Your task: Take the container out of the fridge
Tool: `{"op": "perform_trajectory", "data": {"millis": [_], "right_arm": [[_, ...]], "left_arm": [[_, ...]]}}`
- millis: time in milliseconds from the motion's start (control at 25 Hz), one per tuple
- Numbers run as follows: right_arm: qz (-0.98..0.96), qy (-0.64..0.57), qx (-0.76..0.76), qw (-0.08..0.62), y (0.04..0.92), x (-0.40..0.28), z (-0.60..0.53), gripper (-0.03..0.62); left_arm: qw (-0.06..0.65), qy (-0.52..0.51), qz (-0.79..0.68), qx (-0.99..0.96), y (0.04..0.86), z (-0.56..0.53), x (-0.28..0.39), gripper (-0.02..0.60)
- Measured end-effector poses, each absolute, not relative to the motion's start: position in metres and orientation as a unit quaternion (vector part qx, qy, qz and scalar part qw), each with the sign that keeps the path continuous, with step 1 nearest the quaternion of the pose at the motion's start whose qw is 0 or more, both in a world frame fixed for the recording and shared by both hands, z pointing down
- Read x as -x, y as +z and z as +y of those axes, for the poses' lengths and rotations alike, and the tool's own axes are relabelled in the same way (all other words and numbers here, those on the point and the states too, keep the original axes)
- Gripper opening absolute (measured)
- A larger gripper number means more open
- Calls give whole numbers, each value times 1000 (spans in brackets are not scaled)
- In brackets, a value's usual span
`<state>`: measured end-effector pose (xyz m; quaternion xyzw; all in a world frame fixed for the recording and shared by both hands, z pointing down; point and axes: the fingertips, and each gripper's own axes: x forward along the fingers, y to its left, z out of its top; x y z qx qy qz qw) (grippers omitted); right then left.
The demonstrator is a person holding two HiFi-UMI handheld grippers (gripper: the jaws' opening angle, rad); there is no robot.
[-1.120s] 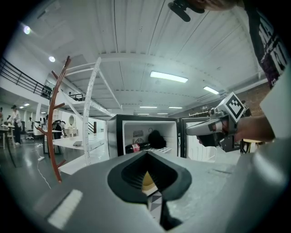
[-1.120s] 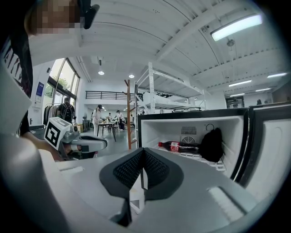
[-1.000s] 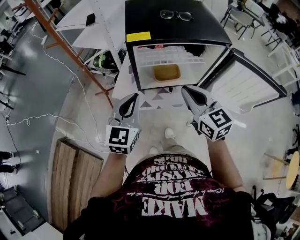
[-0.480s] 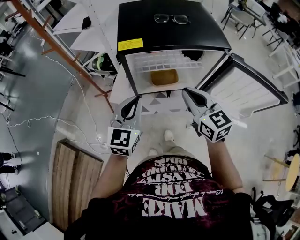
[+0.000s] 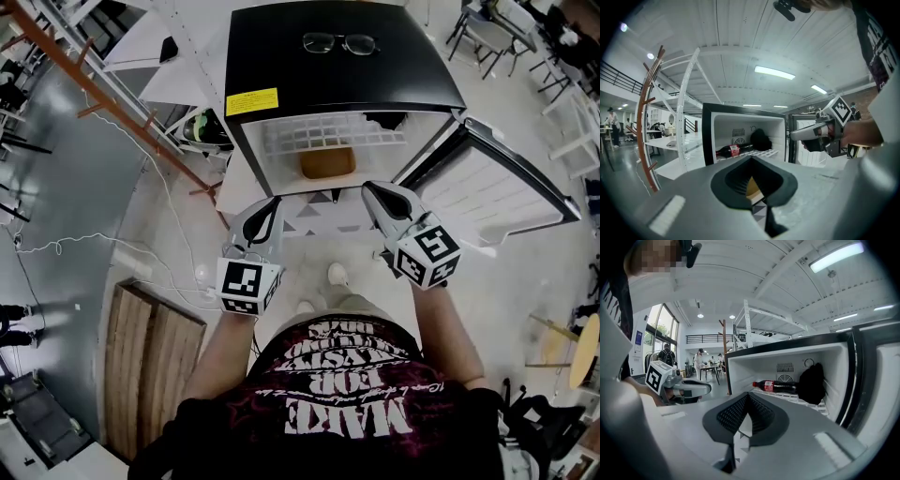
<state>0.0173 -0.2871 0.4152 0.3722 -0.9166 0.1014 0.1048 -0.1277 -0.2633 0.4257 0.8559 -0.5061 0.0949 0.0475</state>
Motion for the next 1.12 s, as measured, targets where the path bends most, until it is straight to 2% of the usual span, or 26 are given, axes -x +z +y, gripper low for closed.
{"op": "perform_trajectory", "data": {"millis": [560, 1120], "right_arm": [[-914, 117, -367, 128, 441, -30, -319, 17], [-889, 136, -373, 228, 533, -34, -354, 17]], "left_arm": [[63, 91, -511, -852, 431, -287, 115, 0], [61, 103, -511, -851, 432, -284, 106, 0]]}}
